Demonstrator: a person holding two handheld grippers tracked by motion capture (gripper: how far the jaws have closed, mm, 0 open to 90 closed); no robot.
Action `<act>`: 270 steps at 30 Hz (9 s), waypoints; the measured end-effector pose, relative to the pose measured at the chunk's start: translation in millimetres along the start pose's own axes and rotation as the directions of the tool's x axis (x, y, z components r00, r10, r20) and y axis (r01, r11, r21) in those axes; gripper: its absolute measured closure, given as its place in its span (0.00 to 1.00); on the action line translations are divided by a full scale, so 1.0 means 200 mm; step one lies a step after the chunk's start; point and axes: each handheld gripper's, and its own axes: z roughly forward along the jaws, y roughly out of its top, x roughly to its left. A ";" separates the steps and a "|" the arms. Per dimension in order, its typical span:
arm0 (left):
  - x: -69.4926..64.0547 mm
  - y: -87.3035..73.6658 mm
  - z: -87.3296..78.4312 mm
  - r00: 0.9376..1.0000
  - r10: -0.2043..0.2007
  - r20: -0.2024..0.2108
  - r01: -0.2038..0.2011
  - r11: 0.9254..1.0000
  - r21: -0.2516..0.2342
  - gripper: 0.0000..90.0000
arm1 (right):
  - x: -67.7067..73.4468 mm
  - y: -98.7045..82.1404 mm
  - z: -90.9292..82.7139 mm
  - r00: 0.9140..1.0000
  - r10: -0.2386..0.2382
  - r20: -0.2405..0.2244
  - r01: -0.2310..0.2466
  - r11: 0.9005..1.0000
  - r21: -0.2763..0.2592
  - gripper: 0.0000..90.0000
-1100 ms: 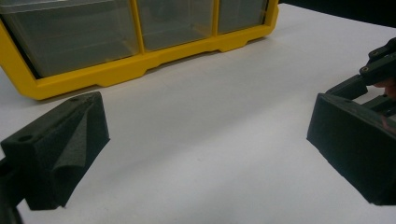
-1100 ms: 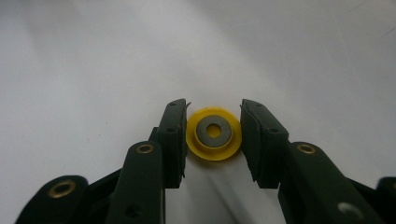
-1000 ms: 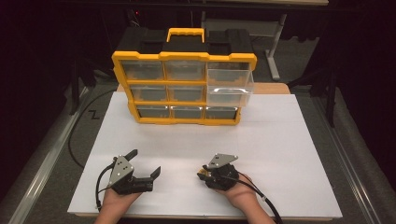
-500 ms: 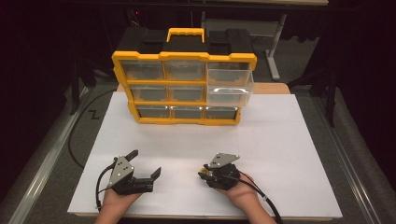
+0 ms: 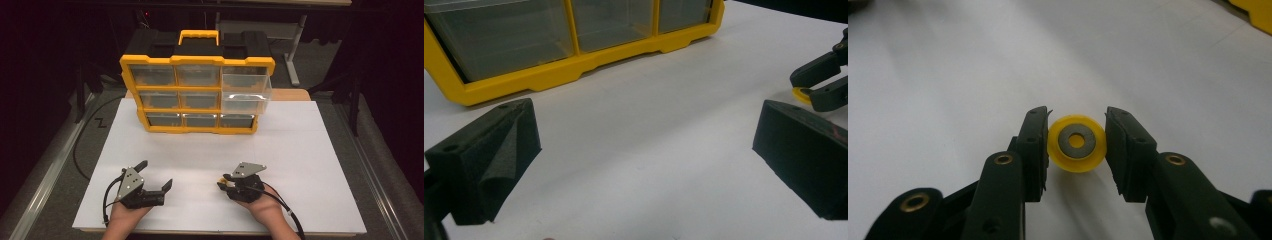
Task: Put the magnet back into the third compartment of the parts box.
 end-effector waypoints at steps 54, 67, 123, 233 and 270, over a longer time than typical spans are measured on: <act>0.00 0.01 0.00 1.000 0.009 0.013 -0.009 1.000 -0.005 0.00 | -0.31 -0.29 -0.44 0.968 0.199 0.154 -0.185 0.978 -0.097 0.72; 0.00 0.01 0.00 1.000 0.007 0.021 -0.007 1.000 -0.004 0.00 | -0.29 -0.27 -0.40 0.969 0.199 0.148 -0.188 0.979 -0.081 0.72; -0.01 0.01 0.02 0.999 0.042 0.023 -0.042 0.999 0.007 0.00 | -0.32 -0.10 -0.37 0.991 0.119 0.059 -0.131 0.943 0.305 0.72; 0.00 0.01 0.01 0.998 0.030 0.055 -0.029 0.999 -0.016 0.00 | -0.36 0.45 -0.67 0.999 -0.042 -0.033 0.053 0.887 0.458 0.72; -0.01 0.01 0.00 0.998 0.033 0.059 -0.032 0.999 -0.022 0.00 | -0.37 0.71 -0.85 0.998 -0.065 -0.015 0.065 0.888 0.454 0.72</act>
